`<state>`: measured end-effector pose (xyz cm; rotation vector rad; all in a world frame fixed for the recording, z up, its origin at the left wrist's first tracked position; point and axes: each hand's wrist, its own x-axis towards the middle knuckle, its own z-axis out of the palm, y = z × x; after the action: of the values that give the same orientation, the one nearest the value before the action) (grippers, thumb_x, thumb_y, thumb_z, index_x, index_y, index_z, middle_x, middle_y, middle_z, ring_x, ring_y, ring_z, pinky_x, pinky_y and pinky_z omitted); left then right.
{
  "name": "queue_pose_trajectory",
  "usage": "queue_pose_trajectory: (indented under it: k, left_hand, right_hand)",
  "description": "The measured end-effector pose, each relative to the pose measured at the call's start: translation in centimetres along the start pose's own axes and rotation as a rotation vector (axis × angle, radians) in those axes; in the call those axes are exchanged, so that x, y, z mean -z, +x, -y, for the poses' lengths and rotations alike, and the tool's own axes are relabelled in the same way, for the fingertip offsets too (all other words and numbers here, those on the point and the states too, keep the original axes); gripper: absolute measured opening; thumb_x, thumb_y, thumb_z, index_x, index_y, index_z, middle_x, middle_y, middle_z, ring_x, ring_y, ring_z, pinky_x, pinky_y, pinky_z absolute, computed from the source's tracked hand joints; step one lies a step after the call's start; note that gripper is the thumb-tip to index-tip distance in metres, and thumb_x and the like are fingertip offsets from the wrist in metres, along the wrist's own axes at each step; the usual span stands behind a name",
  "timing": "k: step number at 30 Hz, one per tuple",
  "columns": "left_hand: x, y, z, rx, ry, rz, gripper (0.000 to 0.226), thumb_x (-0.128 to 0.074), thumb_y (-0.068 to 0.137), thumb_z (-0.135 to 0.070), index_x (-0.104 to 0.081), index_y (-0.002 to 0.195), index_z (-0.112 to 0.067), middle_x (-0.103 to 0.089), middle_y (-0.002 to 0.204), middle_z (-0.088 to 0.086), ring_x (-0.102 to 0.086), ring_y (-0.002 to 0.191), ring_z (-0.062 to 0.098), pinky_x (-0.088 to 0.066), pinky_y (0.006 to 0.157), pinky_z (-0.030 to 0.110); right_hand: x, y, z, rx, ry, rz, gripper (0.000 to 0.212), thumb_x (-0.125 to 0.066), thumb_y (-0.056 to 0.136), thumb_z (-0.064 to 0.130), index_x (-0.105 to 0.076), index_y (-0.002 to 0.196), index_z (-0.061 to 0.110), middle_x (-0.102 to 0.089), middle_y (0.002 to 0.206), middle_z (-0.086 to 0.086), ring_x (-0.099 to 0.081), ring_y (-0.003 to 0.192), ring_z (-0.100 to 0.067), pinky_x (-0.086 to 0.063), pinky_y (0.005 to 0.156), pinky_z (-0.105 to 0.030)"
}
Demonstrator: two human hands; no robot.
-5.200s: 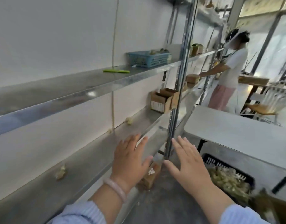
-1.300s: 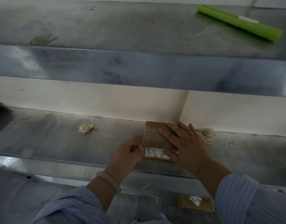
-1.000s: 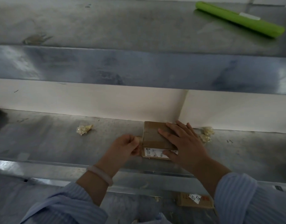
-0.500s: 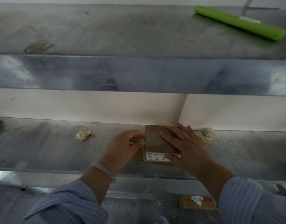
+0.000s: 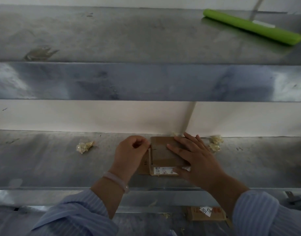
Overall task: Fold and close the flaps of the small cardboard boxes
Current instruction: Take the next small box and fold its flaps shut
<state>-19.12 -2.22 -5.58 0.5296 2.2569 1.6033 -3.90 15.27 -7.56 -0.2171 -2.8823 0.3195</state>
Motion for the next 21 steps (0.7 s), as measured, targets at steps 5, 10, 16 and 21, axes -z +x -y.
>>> queue_pose_trajectory:
  k: [5, 10, 16, 21]
  left_hand:
    - [2.0, -0.9, 0.3, -0.137, 0.097, 0.276, 0.017, -0.067, 0.085, -0.028, -0.072, 0.091, -0.044, -0.066, 0.101, -0.022, -0.058, 0.100, -0.009, -0.045, 0.085, 0.009]
    - [1.4, -0.8, 0.8, -0.077, 0.056, 0.193, 0.026, -0.073, 0.080, -0.009, -0.068, 0.081, -0.035, -0.069, 0.079, -0.019, -0.063, 0.078, -0.008, -0.046, 0.069, 0.008]
    - [0.6, -0.1, 1.4, 0.051, 0.065, 0.152, 0.010, -0.076, 0.078, -0.019, -0.067, 0.074, -0.019, -0.072, 0.080, -0.001, -0.068, 0.079, 0.016, -0.058, 0.077, 0.036]
    - [1.2, 0.7, 1.0, -0.086, 0.199, 0.174, 0.013, -0.075, 0.078, -0.025, -0.062, 0.073, -0.025, -0.069, 0.072, -0.001, -0.066, 0.071, 0.013, -0.056, 0.071, 0.032]
  right_hand:
    - [-0.1, 0.3, 0.0, -0.018, 0.016, 0.001, 0.072, -0.051, 0.074, 0.062, -0.034, 0.143, 0.046, -0.036, 0.150, 0.009, -0.024, 0.144, -0.021, -0.012, 0.118, -0.047]
    - [-0.3, 0.2, -0.1, -0.010, 0.022, -0.027, 0.074, -0.057, 0.072, 0.060, -0.036, 0.142, 0.047, -0.039, 0.149, 0.009, -0.028, 0.142, -0.022, -0.021, 0.116, -0.052]
    - [-0.3, 0.0, 0.0, 0.001, 0.042, -0.057, 0.072, -0.059, 0.072, 0.059, -0.040, 0.140, 0.045, -0.040, 0.148, 0.009, -0.029, 0.142, -0.022, -0.023, 0.115, -0.053]
    - [-0.3, -0.4, 0.1, 0.021, 0.050, -0.068, 0.072, -0.061, 0.071, 0.058, -0.041, 0.140, 0.046, -0.040, 0.148, 0.010, -0.029, 0.142, -0.020, -0.022, 0.116, -0.049]
